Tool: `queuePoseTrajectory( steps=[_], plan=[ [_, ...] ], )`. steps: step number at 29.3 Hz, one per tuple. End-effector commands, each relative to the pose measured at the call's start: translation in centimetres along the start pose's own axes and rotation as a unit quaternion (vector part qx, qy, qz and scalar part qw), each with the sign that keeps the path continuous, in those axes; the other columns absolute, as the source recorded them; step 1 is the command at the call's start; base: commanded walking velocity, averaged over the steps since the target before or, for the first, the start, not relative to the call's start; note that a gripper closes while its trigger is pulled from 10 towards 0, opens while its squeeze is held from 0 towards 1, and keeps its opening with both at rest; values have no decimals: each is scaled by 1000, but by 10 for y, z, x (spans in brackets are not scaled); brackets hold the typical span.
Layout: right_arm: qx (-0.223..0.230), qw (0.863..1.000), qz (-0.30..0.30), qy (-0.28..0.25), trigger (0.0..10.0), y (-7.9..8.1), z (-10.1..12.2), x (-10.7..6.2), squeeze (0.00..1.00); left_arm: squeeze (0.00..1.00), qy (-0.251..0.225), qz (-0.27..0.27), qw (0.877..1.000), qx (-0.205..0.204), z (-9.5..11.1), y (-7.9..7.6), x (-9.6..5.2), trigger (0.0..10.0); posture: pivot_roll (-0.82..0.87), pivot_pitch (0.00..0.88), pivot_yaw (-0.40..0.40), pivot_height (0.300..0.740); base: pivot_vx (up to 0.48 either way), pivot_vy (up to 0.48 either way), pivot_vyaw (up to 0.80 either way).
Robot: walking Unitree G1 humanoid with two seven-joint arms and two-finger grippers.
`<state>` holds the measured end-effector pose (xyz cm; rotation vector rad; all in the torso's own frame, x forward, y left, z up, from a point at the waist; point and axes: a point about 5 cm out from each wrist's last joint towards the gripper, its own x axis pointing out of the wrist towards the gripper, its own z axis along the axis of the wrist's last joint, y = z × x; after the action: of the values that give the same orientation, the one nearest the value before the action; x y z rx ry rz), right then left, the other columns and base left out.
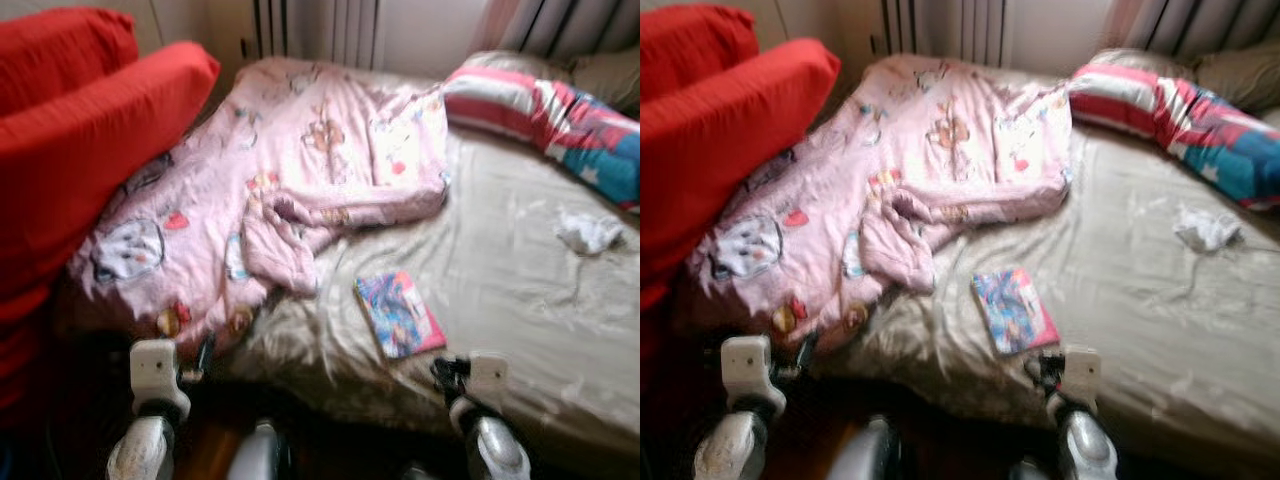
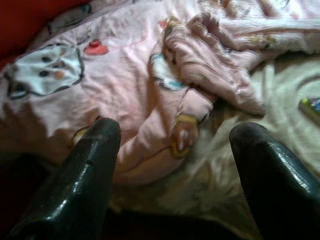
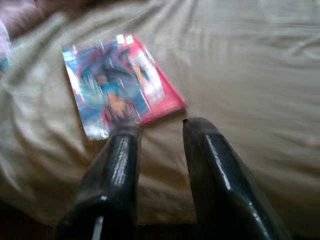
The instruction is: Clean up the room
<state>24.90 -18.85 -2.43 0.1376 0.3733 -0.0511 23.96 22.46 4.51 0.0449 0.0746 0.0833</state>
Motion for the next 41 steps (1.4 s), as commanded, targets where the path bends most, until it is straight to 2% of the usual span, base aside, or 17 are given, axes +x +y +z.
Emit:
queuePoseTrajectory(
  steps=[1, 17, 21, 27, 41],
  plan=[
    [0, 1000, 0, 3, 10000, 0, -1, 0, 0, 0, 11, -1, 1000, -3, -4, -1, -3, 10000, 93, 103, -24, 652, 0, 0, 0],
    [-13, 1000, 15, 10, 10000, 7, -3, 0, 0, 0, 10, -9, 1000, 2, -3, -2, -2, 10000, 94, 104, -19, 652, 0, 0, 33],
    [-13, 1000, 17, 11, 10000, 8, -4, 0, 0, 0, 10, -11, 1000, 2, -3, -2, -1, 10000, 94, 103, -18, 652, 242, 0, 713],
    [2, 1000, 13, 7, 10000, 8, -2, 1, 0, 0, 10, -12, 1000, 4, -3, -3, -1, 10000, 94, 101, -18, 652, 254, 0, 0],
    [2, 1000, 11, 7, 10000, 8, -1, 2, 0, 0, 9, -18, 1000, 8, -2, -4, 2, 10000, 90, 99, -15, 652, 273, 0, 0]
  ],
)
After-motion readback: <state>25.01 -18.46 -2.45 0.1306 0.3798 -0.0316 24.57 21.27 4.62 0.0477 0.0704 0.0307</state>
